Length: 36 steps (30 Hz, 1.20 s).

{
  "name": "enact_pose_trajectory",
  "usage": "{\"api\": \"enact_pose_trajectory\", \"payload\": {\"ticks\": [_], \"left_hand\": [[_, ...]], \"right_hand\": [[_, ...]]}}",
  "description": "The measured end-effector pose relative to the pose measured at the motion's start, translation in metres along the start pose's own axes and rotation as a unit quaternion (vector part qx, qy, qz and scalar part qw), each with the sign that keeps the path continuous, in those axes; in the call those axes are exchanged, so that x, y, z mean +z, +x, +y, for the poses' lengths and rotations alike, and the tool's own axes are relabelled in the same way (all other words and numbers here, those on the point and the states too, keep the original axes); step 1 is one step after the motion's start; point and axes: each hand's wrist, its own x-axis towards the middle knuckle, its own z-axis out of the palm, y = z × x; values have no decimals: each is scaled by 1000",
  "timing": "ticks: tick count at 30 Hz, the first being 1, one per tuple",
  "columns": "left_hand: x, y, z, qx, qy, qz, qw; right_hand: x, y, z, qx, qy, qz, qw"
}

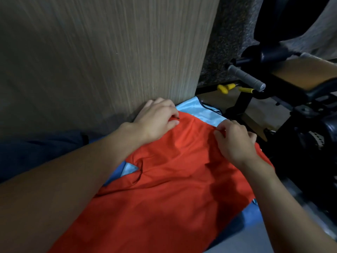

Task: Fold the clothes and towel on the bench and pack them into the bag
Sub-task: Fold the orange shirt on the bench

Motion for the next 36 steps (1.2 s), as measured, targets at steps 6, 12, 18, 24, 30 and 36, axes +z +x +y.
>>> {"api": "enact_pose_trajectory", "payload": {"ticks": [6,12,18,24,30,36], "left_hand": [[3,13,2,-29,87,31,995],[13,17,13,-32,139,76,987],[21,25,31,45,59,-3,997],[25,33,37,13,34,4,999],[32,39,36,-6,35,22,999],[44,41,56,-10,-4,72,997]], "right_hand": [[4,10,5,-4,12,42,999],[-10,6,28,25,5,3,1000],[-31,-18,67,90,13,-66,994],[-33,-25,84,115,33,-80,990],[-35,-24,88,135,78,-35,987],[-42,-26,99,177,131,30,975]]}}
